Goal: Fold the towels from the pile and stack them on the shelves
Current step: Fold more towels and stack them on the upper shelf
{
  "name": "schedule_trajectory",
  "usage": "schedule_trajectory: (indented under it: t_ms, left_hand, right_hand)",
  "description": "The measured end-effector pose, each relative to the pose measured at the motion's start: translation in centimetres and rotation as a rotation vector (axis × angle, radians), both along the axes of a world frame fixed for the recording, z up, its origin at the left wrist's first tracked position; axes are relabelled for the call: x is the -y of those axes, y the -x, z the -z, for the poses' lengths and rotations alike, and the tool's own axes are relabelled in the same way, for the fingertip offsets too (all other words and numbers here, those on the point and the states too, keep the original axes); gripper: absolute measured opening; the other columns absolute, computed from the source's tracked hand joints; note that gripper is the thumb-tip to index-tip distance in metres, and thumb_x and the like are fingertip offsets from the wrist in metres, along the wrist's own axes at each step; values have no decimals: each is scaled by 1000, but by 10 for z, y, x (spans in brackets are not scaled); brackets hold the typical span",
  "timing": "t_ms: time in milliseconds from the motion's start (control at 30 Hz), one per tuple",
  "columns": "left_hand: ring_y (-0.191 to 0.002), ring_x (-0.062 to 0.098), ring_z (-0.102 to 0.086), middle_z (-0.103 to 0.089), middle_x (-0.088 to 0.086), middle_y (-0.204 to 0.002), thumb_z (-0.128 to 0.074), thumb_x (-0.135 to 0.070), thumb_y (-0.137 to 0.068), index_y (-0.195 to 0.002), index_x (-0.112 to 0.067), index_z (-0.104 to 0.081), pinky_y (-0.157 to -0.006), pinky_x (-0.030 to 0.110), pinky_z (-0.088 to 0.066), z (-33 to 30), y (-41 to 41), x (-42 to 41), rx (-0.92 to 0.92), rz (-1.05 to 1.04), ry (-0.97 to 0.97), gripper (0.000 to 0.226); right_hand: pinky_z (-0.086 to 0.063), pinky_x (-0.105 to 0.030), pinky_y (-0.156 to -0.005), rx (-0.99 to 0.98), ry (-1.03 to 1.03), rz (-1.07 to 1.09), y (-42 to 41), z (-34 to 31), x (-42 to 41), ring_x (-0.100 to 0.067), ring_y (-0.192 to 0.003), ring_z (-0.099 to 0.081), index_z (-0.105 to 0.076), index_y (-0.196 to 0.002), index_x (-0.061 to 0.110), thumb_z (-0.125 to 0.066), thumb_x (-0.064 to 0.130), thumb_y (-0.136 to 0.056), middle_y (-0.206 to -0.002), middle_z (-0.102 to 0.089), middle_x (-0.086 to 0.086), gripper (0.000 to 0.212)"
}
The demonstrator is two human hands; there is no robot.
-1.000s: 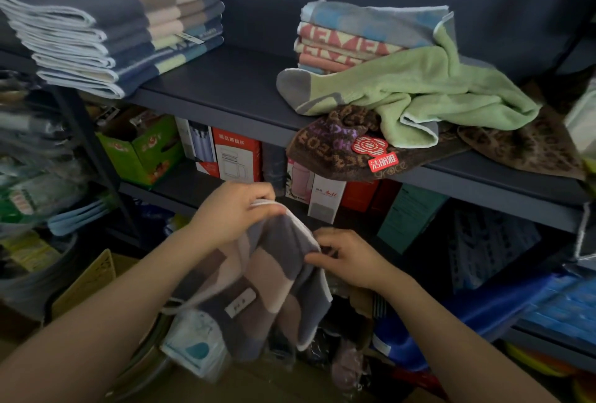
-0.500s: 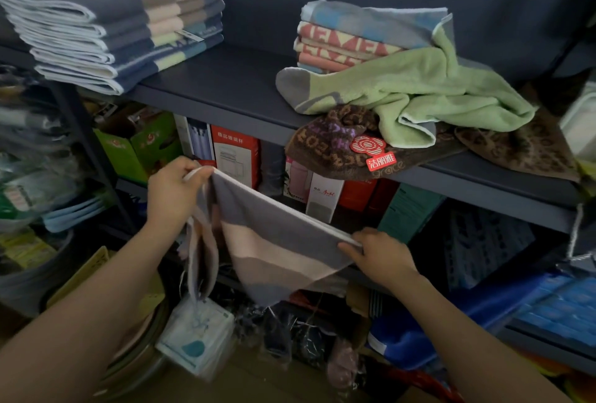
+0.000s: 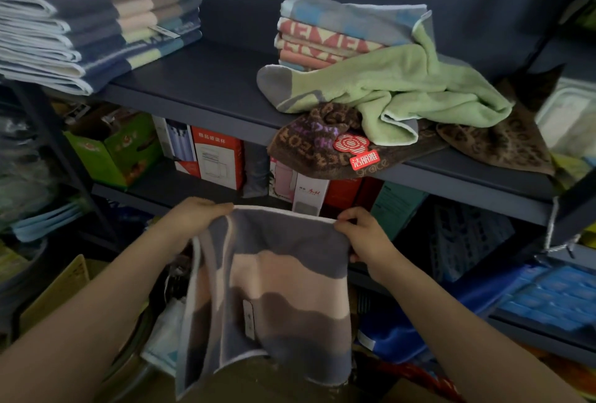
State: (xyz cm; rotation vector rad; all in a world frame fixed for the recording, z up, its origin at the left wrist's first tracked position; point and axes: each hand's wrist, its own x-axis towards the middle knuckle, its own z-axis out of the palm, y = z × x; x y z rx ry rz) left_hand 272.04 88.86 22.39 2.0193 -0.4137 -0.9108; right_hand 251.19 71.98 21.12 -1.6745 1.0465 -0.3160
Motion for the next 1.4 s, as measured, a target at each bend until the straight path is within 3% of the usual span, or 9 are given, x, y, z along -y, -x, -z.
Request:
schedule_trajectory:
  t_ms: [200, 467, 533, 600, 767, 833, 1000, 1167, 1400]
  left_hand:
    - [-68, 14, -61, -68, 2, -70, -63, -27, -85, -70, -16, -68, -69, 27, -44, -25, 46, 25, 2, 163, 298, 19]
    - [-72, 11, -58, -63, 4, -76, -57, -19, -89, -81, -10, -64, -68, 22, -45, -31, 81, 30, -1, 187, 542, 14]
    - [-78, 11, -62, -67, 0, -81, -63, -12, -83, -88, -14, -66, -69, 21, -49, -28, 78, 25, -83, 225, 597, 7]
    - [-82, 13, -65, -71, 0, -85, -69, -3, -74, -95, -13, -66, -70, 22, -53, -24, 75, 22, -276, 204, 712, 23]
    - [-68, 12, -68, -72, 4, -75, -58, -10, -69, -82, -11, -70, -62, 22, -55, -21, 79, 21, -429, 84, 805, 18]
    - [-64, 13, -67, -71, 4, -71, -58, -12, -68, -71, -16, -73, -58, 22, -55, -20, 79, 21, -412, 52, 760, 16]
    - [-68, 17, -63, -69, 5, -74, -63, -6, -80, -79, -15, -69, -61, 26, -54, -19, 65, 23, -200, -109, 642, 11]
    - [-75, 17, -63, -70, 6, -81, -65, -5, -80, -81, -16, -70, -72, 29, -51, -22, 65, 24, -93, -157, 635, 12]
    - [-69, 3, -66, -70, -3, -77, -65, -2, -81, -84, -21, -67, -62, 14, -51, -21, 51, 14, 157, -78, 634, 20]
  right_hand:
    - [-41, -21, -39, 347, -108, -175, -9, -31, -38, -10, -50, -53, -54, -88, 18, -45, 9, -96, -68, -52, -5, 15]
    - [-54, -27, -67, 598, -213, -327, -11, -36, -45, -13, -70, -62, -59, -95, 7, -55, 3, -84, -79, -61, -10, 12]
    - [-53, -35, -78, 642, -222, -357, -7, -34, -40, -21, -81, -63, -59, -104, 7, -54, -1, -74, -87, -64, -11, 31]
    - [-51, -37, -83, 653, -180, -358, -6, -34, -39, -22, -84, -62, -59, -106, 10, -55, -8, -75, -89, -65, -10, 36]
    - [-51, -21, -69, 665, -69, -251, -11, -39, -42, -10, -66, -61, -61, -91, 9, -51, -12, -85, -69, -65, -4, 24]
    - [-50, -18, -68, 633, 27, -243, -13, -38, -43, -7, -66, -61, -62, -88, 10, -52, -8, -87, -68, -65, 3, 21]
    - [-33, -12, -88, 425, 812, -264, -8, -28, -36, -9, -98, -47, -63, -90, 18, -51, 24, -86, -101, -46, 16, 14]
    - [-46, -24, -74, 394, 874, -547, -9, -32, -51, -13, -87, -59, -62, -96, 8, -44, 22, -91, -92, -65, -3, 23]
    - [-48, -33, -75, 290, 993, -414, -12, -38, -46, -24, -87, -63, -63, -102, 7, -43, 26, -92, -93, -68, -10, 29]
